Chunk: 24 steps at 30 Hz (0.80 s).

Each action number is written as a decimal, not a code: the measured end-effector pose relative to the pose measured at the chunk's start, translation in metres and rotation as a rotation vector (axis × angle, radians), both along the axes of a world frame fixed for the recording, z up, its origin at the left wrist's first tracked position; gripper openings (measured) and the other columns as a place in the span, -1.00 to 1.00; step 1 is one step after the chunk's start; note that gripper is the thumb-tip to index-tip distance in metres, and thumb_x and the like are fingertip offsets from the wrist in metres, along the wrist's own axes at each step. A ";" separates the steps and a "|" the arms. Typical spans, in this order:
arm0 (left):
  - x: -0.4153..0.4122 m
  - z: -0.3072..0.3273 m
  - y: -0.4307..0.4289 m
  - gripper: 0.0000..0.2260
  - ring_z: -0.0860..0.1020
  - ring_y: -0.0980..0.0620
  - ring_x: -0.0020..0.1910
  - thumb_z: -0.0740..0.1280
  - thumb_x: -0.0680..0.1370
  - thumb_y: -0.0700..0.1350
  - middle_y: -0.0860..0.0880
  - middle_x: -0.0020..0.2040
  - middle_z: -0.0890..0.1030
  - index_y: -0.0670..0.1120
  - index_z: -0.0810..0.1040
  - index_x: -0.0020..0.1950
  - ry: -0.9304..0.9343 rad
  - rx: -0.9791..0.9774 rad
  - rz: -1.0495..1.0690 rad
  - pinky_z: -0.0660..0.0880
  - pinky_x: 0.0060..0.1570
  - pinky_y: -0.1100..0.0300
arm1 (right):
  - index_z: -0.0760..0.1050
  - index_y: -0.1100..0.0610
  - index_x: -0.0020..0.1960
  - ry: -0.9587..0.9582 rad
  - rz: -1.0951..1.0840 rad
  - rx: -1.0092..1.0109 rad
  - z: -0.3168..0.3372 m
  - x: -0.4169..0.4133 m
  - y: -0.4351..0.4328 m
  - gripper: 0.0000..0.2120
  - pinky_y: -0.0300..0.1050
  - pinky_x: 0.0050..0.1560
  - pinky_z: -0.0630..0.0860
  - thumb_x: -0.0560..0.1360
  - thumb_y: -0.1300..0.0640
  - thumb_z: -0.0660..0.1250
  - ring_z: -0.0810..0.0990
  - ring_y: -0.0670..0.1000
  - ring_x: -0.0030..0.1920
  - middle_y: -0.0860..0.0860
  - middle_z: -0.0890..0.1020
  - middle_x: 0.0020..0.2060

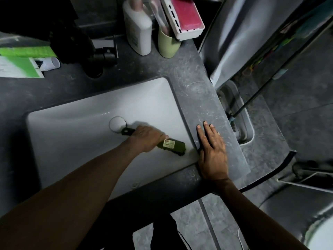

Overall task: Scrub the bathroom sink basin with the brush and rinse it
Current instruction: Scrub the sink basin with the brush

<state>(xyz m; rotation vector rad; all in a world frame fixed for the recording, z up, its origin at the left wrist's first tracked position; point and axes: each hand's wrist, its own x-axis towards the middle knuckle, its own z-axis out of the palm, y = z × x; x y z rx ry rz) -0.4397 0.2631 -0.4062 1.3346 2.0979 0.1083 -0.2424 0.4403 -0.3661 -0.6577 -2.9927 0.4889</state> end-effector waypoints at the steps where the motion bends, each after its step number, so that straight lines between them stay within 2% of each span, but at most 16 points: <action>1: -0.001 -0.002 0.000 -0.81 0.59 -0.04 0.06 0.19 0.69 0.03 -0.03 0.13 0.62 0.03 0.54 0.20 -0.041 0.022 0.022 0.50 0.08 0.01 | 0.14 0.03 0.59 -0.002 0.000 -0.003 0.000 0.000 0.000 -0.25 0.13 0.55 0.07 0.45 0.32 0.25 -0.02 0.02 0.59 0.00 0.09 0.59; 3: 0.015 -0.007 -0.002 -0.68 0.55 0.03 -0.05 0.09 0.71 0.15 0.00 0.05 0.63 0.01 0.56 0.10 -0.135 0.042 0.063 0.42 -0.04 0.10 | 0.14 0.03 0.59 -0.007 -0.005 -0.006 0.000 0.000 0.000 -0.25 0.12 0.55 0.05 0.46 0.31 0.25 -0.03 0.02 0.59 0.00 0.09 0.59; 5: 0.036 -0.010 -0.005 -0.66 0.51 0.05 -0.09 0.08 0.72 0.15 -0.02 0.01 0.60 -0.02 0.56 0.08 -0.261 0.063 0.090 0.33 -0.12 0.15 | 0.13 0.03 0.59 -0.010 -0.004 -0.006 0.000 -0.001 0.000 -0.28 0.11 0.56 0.04 0.48 0.28 0.24 -0.03 0.02 0.59 0.00 0.09 0.59; 8: 0.047 -0.016 -0.010 -0.78 0.50 0.06 -0.15 0.16 0.71 0.10 0.03 -0.09 0.54 0.02 0.50 0.02 -0.388 0.059 0.087 0.34 -0.16 0.16 | 0.12 0.03 0.59 -0.011 0.000 -0.005 -0.001 -0.001 0.000 -0.30 0.10 0.56 0.02 0.50 0.26 0.22 -0.04 0.02 0.59 0.00 0.08 0.59; 11: 0.041 -0.018 -0.008 -0.73 0.56 0.01 -0.17 0.21 0.69 0.11 0.02 -0.13 0.58 -0.05 0.55 -0.01 -0.413 0.052 0.088 0.44 -0.18 0.10 | 0.15 0.03 0.59 -0.001 -0.009 -0.002 -0.001 -0.001 0.001 -0.29 0.07 0.56 0.01 0.49 0.29 0.27 -0.02 0.02 0.59 0.00 0.10 0.59; 14: 0.024 -0.017 -0.002 -0.58 0.59 -0.01 -0.12 0.16 0.64 0.28 -0.02 -0.06 0.63 -0.03 0.59 0.09 -0.348 0.019 0.126 0.53 -0.10 0.07 | 0.16 0.05 0.58 0.009 -0.004 0.004 -0.001 0.000 0.001 -0.27 0.14 0.55 0.08 0.47 0.30 0.29 0.00 0.04 0.59 0.01 0.11 0.59; 17: 0.000 -0.022 -0.005 -0.33 0.60 0.01 -0.04 -0.02 0.51 0.52 0.01 0.04 0.65 0.04 0.58 0.16 -0.228 0.029 0.138 0.57 0.00 0.04 | 0.15 0.05 0.59 0.001 0.000 0.000 0.000 -0.002 0.002 -0.26 0.17 0.53 0.12 0.46 0.30 0.28 0.00 0.04 0.59 0.01 0.10 0.59; 21: -0.015 -0.030 -0.022 -0.51 0.57 -0.07 -0.15 0.06 0.64 0.33 -0.10 -0.05 0.64 -0.04 0.53 -0.08 0.004 -0.008 0.148 0.47 -0.17 0.07 | 0.14 0.05 0.59 -0.002 0.006 0.002 0.002 0.000 0.000 -0.28 0.18 0.53 0.11 0.46 0.27 0.23 0.00 0.04 0.59 0.02 0.10 0.59; 24: 0.011 -0.022 -0.009 -0.59 0.58 -0.09 -0.08 0.08 0.66 0.29 -0.11 0.00 0.63 0.00 0.49 -0.05 -0.123 -0.016 0.071 0.48 -0.11 0.03 | 0.15 0.05 0.59 0.005 0.002 -0.002 0.001 -0.001 0.001 -0.28 0.16 0.54 0.09 0.46 0.28 0.25 -0.01 0.04 0.59 0.01 0.11 0.59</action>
